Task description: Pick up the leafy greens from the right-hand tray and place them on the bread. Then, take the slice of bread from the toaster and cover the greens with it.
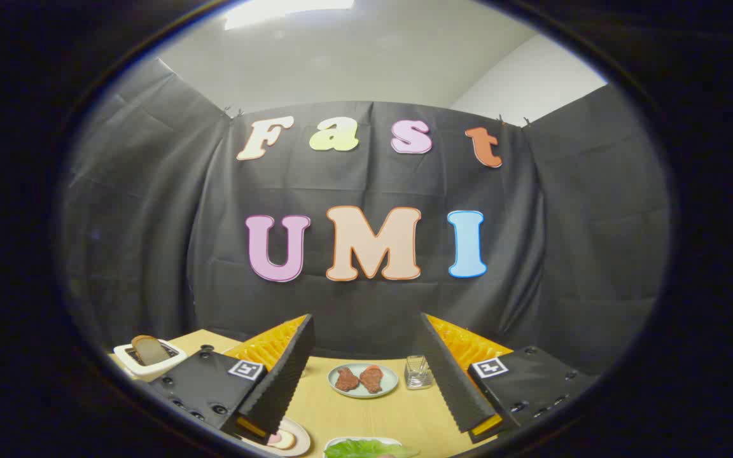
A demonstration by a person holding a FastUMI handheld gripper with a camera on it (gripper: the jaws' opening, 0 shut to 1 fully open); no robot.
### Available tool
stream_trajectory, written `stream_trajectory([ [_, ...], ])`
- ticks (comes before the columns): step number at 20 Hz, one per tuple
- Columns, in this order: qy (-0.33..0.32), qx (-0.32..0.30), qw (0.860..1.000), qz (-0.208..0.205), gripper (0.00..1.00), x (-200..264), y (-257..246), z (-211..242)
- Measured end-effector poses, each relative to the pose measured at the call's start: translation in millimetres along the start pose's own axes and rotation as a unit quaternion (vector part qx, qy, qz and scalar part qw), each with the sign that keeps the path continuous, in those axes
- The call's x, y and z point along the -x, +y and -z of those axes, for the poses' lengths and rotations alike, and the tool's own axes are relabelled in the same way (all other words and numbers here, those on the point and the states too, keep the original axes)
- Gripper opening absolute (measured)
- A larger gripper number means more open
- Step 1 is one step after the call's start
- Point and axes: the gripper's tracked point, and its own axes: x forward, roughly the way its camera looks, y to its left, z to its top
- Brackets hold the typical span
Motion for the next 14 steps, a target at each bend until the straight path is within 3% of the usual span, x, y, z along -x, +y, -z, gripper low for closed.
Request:
stream_trajectory([
  [14, 0.000, -0.010, 1.000, 0.006, 1.00, -3.8, -14.3, 3.9],
])
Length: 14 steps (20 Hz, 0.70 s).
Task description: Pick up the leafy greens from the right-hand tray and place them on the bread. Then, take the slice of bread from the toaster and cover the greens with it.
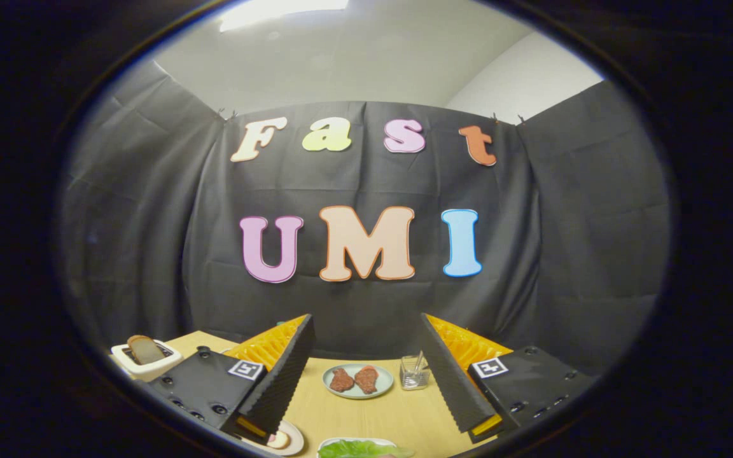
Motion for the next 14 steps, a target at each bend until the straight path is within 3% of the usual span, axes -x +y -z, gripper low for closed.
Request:
stream_trajectory([
  [9, 0.002, -0.002, 1.000, -0.006, 1.00, -4.0, -4.0, 3.7],
  [14, 0.015, 0.011, 0.999, -0.033, 1.00, -6.4, -2.1, 13.9],
])
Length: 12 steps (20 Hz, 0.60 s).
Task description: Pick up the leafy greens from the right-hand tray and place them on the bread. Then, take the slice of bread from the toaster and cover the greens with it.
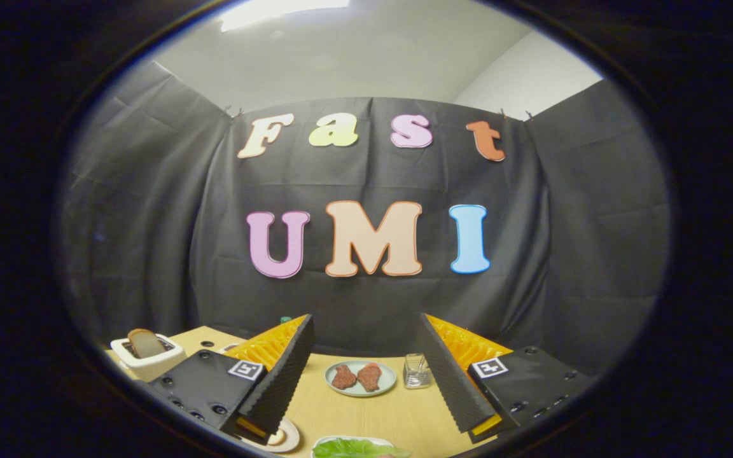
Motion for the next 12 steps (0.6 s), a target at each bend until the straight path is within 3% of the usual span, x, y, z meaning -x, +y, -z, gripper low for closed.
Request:
stream_trajectory([
  [9, 0.060, 0.035, 0.995, -0.074, 1.00, -7.7, -0.6, 36.2],
  [12, 0.085, 0.061, 0.987, -0.121, 1.00, -6.0, 9.9, 53.2],
])
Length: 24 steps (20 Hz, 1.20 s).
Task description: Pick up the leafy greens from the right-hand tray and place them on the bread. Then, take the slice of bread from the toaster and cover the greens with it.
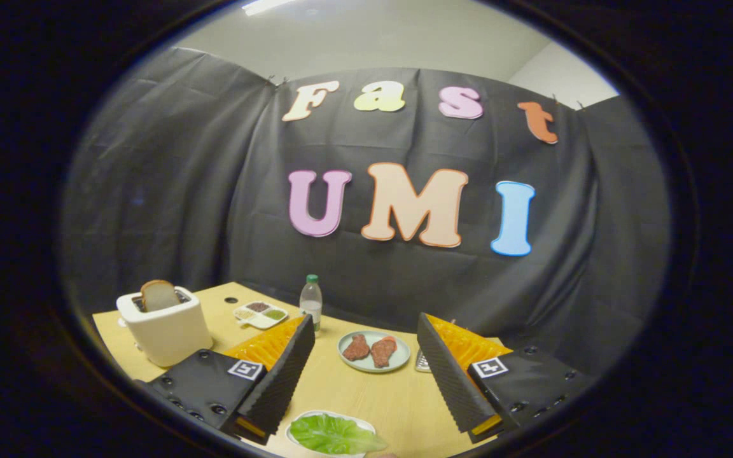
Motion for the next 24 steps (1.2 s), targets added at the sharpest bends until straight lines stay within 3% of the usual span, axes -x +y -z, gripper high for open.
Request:
stream_trajectory([
  [11, 0.114, 0.079, 0.981, -0.137, 1.00, -7.5, 35.1, 80.5],
  [24, 0.252, 0.133, 0.932, -0.226, 0.99, -2.6, 47.2, 186.9],
])
